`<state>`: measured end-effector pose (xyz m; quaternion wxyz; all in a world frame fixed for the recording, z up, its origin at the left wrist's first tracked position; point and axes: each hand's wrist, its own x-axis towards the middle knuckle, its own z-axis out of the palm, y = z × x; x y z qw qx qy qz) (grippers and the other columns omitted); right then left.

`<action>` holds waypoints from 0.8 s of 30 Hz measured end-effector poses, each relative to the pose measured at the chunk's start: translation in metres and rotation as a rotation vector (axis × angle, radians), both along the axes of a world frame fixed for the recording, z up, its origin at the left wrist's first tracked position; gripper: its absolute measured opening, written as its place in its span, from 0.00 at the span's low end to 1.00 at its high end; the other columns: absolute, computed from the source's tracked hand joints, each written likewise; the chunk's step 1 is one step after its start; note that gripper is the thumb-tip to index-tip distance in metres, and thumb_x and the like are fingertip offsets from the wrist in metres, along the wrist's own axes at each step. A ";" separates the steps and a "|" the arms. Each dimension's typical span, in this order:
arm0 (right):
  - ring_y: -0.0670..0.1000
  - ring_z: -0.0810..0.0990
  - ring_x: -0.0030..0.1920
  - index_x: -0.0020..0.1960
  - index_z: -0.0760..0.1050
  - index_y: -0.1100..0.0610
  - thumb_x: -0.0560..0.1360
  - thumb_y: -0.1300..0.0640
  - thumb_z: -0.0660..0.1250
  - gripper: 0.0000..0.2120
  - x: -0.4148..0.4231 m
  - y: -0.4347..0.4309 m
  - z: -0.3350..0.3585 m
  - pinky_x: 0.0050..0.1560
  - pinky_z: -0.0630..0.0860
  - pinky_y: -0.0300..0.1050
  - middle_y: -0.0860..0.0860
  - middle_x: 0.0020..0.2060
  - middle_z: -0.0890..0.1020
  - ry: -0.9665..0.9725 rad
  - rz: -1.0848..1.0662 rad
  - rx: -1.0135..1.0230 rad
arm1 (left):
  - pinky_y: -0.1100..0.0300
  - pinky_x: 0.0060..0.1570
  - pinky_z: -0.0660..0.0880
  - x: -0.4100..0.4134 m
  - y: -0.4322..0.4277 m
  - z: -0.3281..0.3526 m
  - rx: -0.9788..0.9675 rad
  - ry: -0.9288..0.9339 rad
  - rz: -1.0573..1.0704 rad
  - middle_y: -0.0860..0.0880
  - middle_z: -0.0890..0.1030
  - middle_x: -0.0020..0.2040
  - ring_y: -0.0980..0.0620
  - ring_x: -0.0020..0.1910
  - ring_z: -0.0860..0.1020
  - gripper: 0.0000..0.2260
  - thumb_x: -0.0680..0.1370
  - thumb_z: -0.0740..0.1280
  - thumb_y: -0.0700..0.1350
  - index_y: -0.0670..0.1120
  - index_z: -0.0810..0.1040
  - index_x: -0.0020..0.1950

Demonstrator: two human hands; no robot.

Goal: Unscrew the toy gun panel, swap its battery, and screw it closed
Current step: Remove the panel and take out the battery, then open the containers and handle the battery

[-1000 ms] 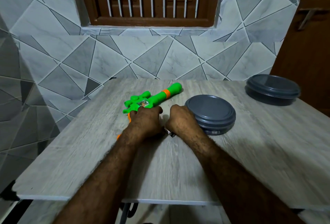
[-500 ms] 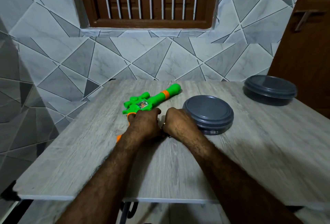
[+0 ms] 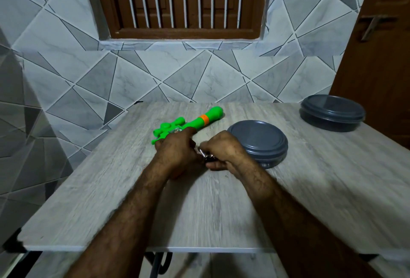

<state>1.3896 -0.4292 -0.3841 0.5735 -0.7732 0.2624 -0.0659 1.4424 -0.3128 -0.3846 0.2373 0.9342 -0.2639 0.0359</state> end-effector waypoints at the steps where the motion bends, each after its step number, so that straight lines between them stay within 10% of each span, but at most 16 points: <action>1: 0.52 0.80 0.30 0.43 0.77 0.62 0.71 0.60 0.68 0.04 -0.001 0.000 0.002 0.38 0.82 0.48 0.56 0.34 0.81 -0.016 -0.007 0.071 | 0.54 0.57 0.65 0.000 0.001 0.003 -0.008 0.003 -0.010 0.58 0.80 0.60 0.51 0.65 0.73 0.32 0.69 0.75 0.53 0.55 0.68 0.72; 8: 0.49 0.75 0.24 0.46 0.76 0.62 0.75 0.63 0.67 0.02 -0.008 -0.004 0.013 0.21 0.71 0.36 0.55 0.30 0.77 -0.137 0.039 0.465 | 0.51 0.60 0.72 -0.007 0.003 0.019 -0.163 -0.017 -0.084 0.57 0.81 0.55 0.50 0.59 0.78 0.36 0.65 0.78 0.50 0.54 0.70 0.71; 17: 0.46 0.73 0.22 0.42 0.76 0.65 0.75 0.66 0.68 0.03 -0.028 -0.047 0.023 0.22 0.73 0.35 0.55 0.30 0.75 -0.185 0.020 0.561 | 0.72 0.43 0.66 -0.022 -0.032 0.027 -0.313 -0.007 -0.216 0.57 0.80 0.48 0.59 0.51 0.76 0.31 0.67 0.78 0.44 0.51 0.74 0.69; 24: 0.47 0.76 0.26 0.55 0.77 0.70 0.73 0.66 0.71 0.13 -0.056 -0.119 0.032 0.26 0.76 0.39 0.58 0.36 0.79 -0.258 -0.136 0.537 | 0.60 0.56 0.77 -0.045 -0.112 0.037 -0.438 0.112 -0.316 0.49 0.83 0.55 0.53 0.52 0.82 0.23 0.70 0.74 0.41 0.47 0.77 0.65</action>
